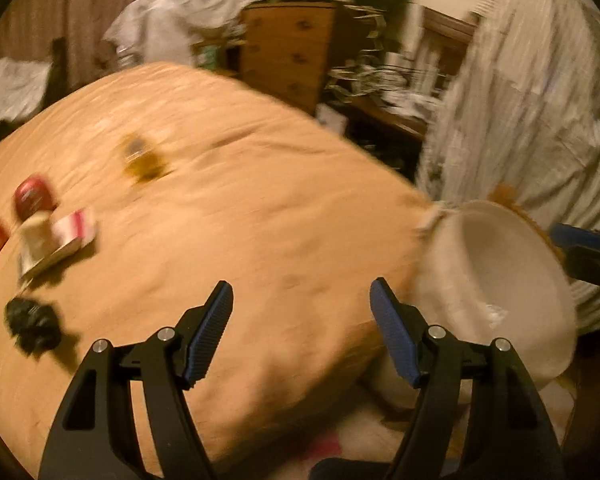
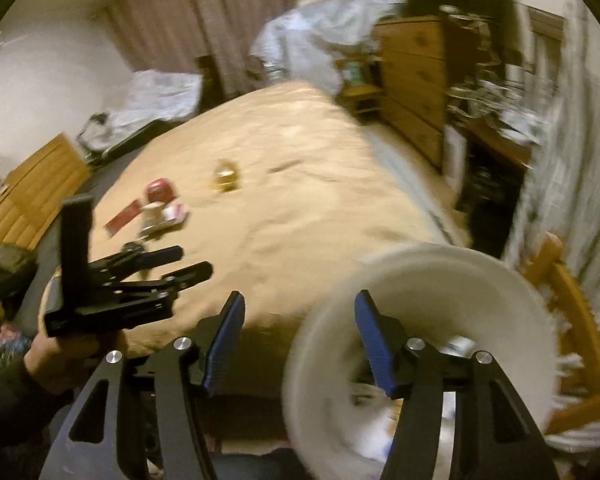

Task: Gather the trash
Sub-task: 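Move both open tools back over the remaining items on the bed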

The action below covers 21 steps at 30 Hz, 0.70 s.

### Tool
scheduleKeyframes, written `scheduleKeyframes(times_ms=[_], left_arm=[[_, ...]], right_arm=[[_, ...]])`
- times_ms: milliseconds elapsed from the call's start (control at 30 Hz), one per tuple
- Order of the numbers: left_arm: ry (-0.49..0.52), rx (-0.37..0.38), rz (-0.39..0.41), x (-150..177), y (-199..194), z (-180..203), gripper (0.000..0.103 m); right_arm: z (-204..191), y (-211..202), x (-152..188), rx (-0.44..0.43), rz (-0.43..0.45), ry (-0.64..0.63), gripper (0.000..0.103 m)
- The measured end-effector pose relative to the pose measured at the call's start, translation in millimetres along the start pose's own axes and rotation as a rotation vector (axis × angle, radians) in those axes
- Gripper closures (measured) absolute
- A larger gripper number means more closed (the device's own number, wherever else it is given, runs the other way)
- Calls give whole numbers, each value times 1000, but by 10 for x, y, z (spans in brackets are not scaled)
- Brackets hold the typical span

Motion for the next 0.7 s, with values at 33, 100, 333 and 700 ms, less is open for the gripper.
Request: scheduleKeyframes(times_ms=[33,100,333,700], left_arm=[[-25,-15,-4,43,-19,-170,35],[-76,-34,-7,113,-64,-487,35],[-272,-70,-28,358,-197,-1519,35],[-475,-138,-43,602,-203,-2731,33]], right_arm=[[-162,86,-37,-16,-4,-26,44],[-434,242,-82,-35,-18,-71,44],[-1185,839,-170,-115,-88,-141,44],[-1601,1354,-263,-167,-147,-202,39]])
Point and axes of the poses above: each gripper's, at about its wrist camera, not at the fingertips, and y roughly the way its jaws point, z to its right, x to its underside, the point moved 9 cm from there along y, roughly the way its jaws point, and after that the axes turned 4 degrees about -y, right-handed, at the moved point
